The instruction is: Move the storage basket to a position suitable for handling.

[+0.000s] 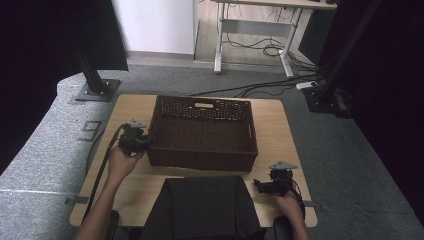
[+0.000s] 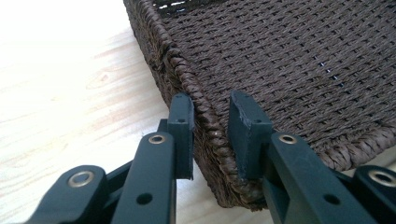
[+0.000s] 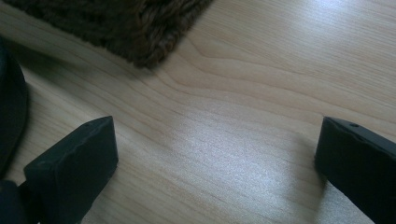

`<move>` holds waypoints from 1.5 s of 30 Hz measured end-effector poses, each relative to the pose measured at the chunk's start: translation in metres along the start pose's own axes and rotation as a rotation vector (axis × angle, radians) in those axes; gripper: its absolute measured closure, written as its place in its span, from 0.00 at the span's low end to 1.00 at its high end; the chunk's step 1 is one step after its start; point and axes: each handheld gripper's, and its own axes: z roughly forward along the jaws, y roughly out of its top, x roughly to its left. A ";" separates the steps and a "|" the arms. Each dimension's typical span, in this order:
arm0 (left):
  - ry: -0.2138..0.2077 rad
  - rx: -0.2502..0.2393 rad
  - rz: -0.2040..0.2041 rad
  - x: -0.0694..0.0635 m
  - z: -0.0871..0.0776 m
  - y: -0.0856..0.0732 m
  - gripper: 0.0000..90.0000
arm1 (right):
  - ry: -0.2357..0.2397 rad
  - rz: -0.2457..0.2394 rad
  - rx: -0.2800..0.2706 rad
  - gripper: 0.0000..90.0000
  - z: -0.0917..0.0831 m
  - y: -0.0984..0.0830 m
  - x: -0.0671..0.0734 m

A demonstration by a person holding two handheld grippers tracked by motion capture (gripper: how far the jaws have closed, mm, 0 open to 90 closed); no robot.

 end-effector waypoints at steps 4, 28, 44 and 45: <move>-0.002 -0.005 -0.003 -0.006 -0.005 -0.006 0.79 | 0.000 0.001 0.000 0.00 0.000 0.000 0.000; -0.034 -0.013 0.008 -0.019 -0.021 -0.024 0.76 | -0.003 0.006 -0.001 0.00 -0.001 -0.001 0.000; -0.096 -0.107 0.060 -0.012 -0.046 -0.031 0.29 | -0.003 0.004 0.001 0.00 -0.002 -0.002 0.000; -0.101 -0.114 0.066 -0.014 -0.052 -0.033 0.23 | -0.003 0.004 0.001 0.00 -0.002 -0.002 0.000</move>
